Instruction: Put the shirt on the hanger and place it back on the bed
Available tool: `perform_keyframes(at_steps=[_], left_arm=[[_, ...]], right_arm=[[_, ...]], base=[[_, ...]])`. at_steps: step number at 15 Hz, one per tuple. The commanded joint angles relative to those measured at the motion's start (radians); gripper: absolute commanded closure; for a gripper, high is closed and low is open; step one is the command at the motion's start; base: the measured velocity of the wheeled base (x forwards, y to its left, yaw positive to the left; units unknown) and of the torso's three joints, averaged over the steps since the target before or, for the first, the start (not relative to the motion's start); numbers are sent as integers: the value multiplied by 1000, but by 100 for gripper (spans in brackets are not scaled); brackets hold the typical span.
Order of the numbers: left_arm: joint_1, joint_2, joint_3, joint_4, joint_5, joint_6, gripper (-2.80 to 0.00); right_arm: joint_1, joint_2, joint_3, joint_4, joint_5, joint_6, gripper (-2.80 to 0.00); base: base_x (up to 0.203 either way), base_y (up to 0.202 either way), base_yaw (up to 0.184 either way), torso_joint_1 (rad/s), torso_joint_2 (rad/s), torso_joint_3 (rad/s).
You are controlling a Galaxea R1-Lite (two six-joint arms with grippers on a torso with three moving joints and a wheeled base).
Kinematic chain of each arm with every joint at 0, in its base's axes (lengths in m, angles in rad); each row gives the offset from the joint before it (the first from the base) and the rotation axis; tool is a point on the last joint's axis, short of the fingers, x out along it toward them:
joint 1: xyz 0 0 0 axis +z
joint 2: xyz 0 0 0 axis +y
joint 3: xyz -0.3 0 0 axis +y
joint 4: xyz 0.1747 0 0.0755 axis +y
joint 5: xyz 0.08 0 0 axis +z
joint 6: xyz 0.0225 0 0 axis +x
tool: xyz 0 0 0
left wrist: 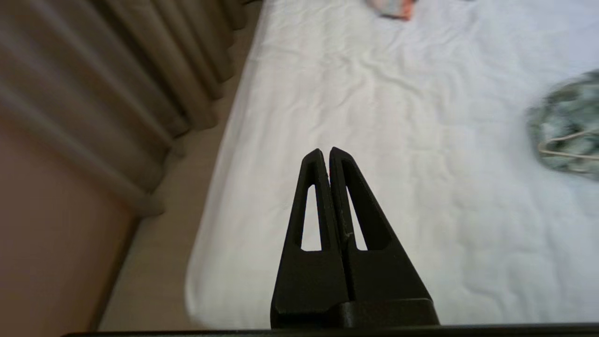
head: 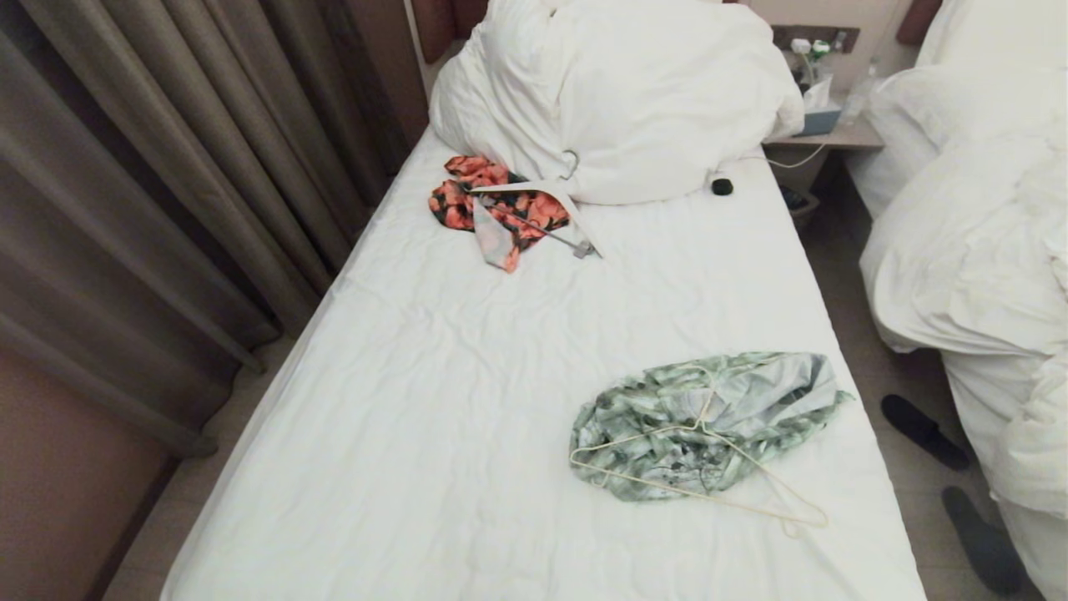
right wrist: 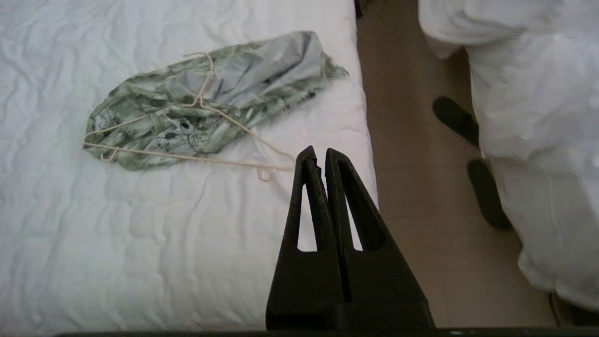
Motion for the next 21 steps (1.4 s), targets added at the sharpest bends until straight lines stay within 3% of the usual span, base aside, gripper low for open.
perform_keyframes(at_steps=[1, 2, 5, 7, 18, 21], left_arm=[[0, -26, 2, 4, -39, -4, 0], [0, -26, 8, 6, -80, -18, 0], [-4, -26, 15, 85, -149, -67, 0], [-8, -26, 15, 84, -150, -71, 0], [-8, -26, 15, 82, -145, -77, 0], [-8, -26, 15, 83, -139, -125, 0]], right_arm=[[-1, -26, 108, -129, 12, -24, 0], [-1, -25, 159, -211, 30, -60, 0], [-2, -24, 242, -266, 127, -93, 0], [-2, -24, 278, -317, 147, -118, 0], [-2, -24, 278, -315, 147, -99, 0], [-2, -24, 278, -317, 147, -99, 0]], base=[[0, 0, 0, 0, 0, 0], [0, 0, 0, 0, 0, 0], [0, 0, 0, 0, 0, 0], [0, 0, 0, 0, 0, 0], [0, 0, 0, 0, 0, 0], [0, 0, 0, 0, 0, 0]])
